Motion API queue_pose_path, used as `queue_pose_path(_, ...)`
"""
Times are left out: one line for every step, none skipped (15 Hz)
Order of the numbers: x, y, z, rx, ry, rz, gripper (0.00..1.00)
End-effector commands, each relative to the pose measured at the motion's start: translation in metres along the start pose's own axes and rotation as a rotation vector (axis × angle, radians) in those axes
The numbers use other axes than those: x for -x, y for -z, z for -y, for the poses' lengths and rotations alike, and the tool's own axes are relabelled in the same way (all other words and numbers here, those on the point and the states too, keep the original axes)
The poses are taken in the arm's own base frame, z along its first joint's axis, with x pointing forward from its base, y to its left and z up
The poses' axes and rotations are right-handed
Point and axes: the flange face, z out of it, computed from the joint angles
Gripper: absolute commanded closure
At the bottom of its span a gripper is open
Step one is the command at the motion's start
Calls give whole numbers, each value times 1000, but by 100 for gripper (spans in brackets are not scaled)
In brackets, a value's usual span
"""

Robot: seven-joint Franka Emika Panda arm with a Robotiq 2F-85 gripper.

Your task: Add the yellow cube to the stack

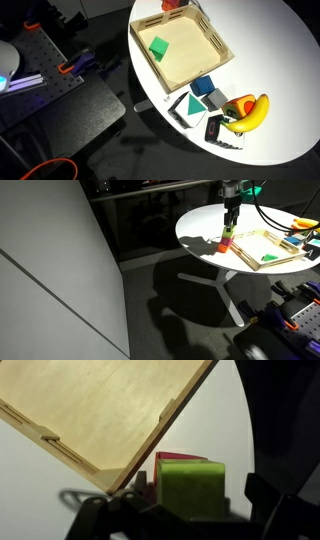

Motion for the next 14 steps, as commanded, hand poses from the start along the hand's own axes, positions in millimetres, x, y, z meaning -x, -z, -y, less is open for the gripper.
queue_pose_path(8,18,-1,-45,24,-30,0)
queue_pose_path(11,20,-1,-51,14,-35,0)
queue_pose_path(11,20,-1,-53,-4,-36,0)
queue_pose_path(14,22,-2,-49,-25,-38,0)
queue_pose_path(16,23,-2,-48,-42,-39,0)
queue_pose_path(20,23,-3,-46,-69,-34,0)
queue_pose_path(23,24,-5,-44,-103,-31,0)
queue_pose_path(28,24,-6,-47,-138,-25,0)
queue_pose_path(33,23,-7,-52,-178,-14,0)
queue_pose_path(43,24,-7,-56,-211,1,0)
queue_pose_path(49,23,-7,-61,-240,19,0)
queue_pose_path(58,23,-5,-69,-260,45,0)
queue_pose_path(66,22,-3,-76,-276,68,0)
queue_pose_path(75,22,-1,-82,-292,90,0)
